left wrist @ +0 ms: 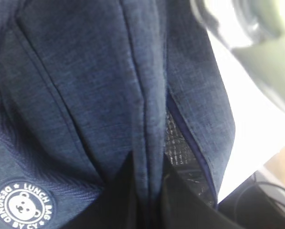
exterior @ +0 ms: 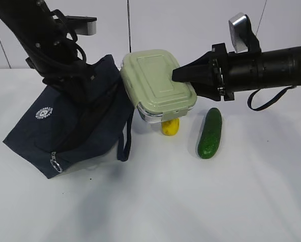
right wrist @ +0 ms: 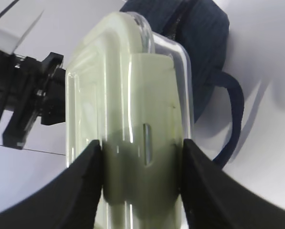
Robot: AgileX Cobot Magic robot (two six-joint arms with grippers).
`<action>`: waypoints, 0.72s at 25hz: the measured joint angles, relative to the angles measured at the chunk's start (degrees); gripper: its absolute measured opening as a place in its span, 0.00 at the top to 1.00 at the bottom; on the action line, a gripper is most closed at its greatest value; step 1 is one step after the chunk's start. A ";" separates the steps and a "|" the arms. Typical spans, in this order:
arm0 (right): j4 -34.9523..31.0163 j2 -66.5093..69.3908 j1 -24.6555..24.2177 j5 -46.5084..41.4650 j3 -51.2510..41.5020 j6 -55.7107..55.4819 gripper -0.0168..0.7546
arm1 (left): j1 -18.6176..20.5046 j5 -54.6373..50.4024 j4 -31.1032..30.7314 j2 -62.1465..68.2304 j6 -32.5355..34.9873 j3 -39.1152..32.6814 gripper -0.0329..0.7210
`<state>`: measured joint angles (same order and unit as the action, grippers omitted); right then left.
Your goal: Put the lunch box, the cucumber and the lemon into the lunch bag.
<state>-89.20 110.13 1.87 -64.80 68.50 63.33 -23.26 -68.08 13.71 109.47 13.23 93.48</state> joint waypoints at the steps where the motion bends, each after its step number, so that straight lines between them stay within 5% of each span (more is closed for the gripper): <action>1: 0.00 0.27 0.00 0.00 0.00 0.00 0.50 | 0.00 0.00 0.56 0.00 0.15 0.00 0.94; 18: -0.27 5.39 0.78 0.10 0.00 0.97 0.51 | -0.08 3.25 8.47 0.00 0.42 0.00 0.94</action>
<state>-89.47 115.52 2.65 -64.70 68.50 64.30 -23.34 -64.83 22.19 109.47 13.66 93.48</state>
